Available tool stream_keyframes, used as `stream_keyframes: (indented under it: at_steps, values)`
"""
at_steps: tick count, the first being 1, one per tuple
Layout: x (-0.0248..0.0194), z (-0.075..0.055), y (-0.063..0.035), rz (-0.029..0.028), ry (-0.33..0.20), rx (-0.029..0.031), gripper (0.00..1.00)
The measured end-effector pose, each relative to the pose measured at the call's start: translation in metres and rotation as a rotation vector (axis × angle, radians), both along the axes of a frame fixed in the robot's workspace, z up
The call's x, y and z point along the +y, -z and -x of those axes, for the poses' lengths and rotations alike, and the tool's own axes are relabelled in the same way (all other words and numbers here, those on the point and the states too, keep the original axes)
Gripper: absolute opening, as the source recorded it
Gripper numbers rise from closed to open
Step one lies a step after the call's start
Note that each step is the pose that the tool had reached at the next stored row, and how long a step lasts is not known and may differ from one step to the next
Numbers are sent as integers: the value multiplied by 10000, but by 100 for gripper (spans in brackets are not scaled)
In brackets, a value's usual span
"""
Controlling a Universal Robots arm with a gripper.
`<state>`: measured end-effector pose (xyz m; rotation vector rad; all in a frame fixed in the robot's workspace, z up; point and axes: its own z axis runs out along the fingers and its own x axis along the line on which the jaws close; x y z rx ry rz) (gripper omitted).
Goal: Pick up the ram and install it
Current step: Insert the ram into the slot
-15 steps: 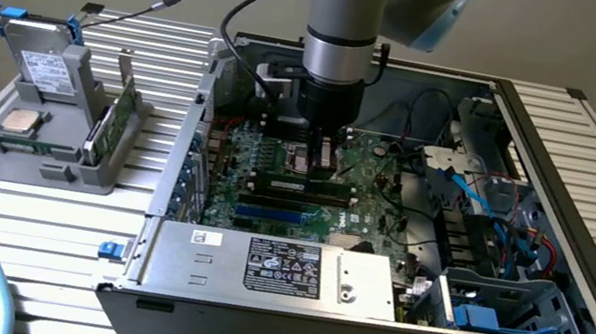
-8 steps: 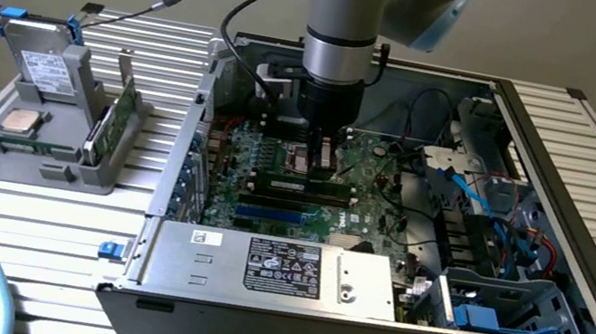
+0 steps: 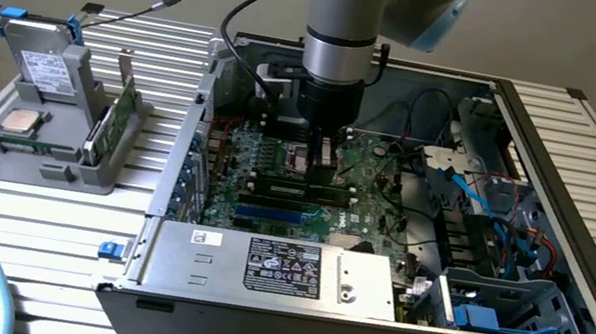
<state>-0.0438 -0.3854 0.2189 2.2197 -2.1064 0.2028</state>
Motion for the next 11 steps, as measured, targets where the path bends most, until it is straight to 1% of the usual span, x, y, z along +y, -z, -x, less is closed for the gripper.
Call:
stream_keyframes:
  at_steps: [2,3,4,5,6,8,11]
  values:
    - [0,0,-11,0,-2,0,45]
    - [0,0,-30,-1,-3,0,45]
    - [0,2,-52,0,-3,0,52]
    - [0,5,-77,-1,-1,-1,52]
    - [0,10,-112,1,0,1,58]
    - [0,27,-168,1,-1,2,58]
    - [0,62,-190,-1,1,3,58]
